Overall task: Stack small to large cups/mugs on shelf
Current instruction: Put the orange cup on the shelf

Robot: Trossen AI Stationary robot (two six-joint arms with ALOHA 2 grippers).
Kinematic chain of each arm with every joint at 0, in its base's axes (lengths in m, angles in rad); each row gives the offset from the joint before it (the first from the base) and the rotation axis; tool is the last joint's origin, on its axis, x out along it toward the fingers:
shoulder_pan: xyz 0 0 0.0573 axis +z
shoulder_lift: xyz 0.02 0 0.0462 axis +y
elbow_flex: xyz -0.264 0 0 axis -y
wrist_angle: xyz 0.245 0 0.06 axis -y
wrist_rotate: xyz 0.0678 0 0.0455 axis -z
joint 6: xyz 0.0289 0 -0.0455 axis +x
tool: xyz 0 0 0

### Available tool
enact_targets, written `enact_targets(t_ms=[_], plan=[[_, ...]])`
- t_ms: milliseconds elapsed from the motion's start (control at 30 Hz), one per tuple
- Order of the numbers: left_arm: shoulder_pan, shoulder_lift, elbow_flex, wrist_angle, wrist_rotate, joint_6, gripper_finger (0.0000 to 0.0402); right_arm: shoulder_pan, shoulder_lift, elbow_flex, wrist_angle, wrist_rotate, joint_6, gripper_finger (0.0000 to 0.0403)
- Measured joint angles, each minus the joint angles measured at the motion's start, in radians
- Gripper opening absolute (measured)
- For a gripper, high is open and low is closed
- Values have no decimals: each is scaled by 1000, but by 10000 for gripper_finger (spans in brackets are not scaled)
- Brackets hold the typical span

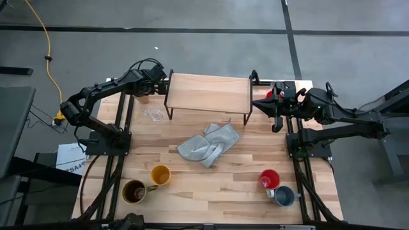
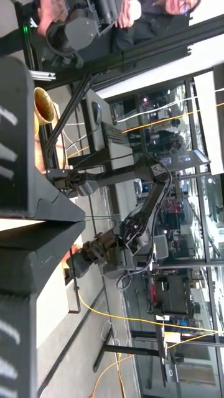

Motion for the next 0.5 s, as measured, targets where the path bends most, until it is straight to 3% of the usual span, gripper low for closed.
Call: enact_targets(t_ms=[200, 500], plan=[[0, -15, 0, -4, 19, 25, 3, 0, 0, 0, 0, 0, 0, 0], [0, -147, 0, 40, 45, 39, 1, 0, 0, 0, 1, 0, 3, 0]])
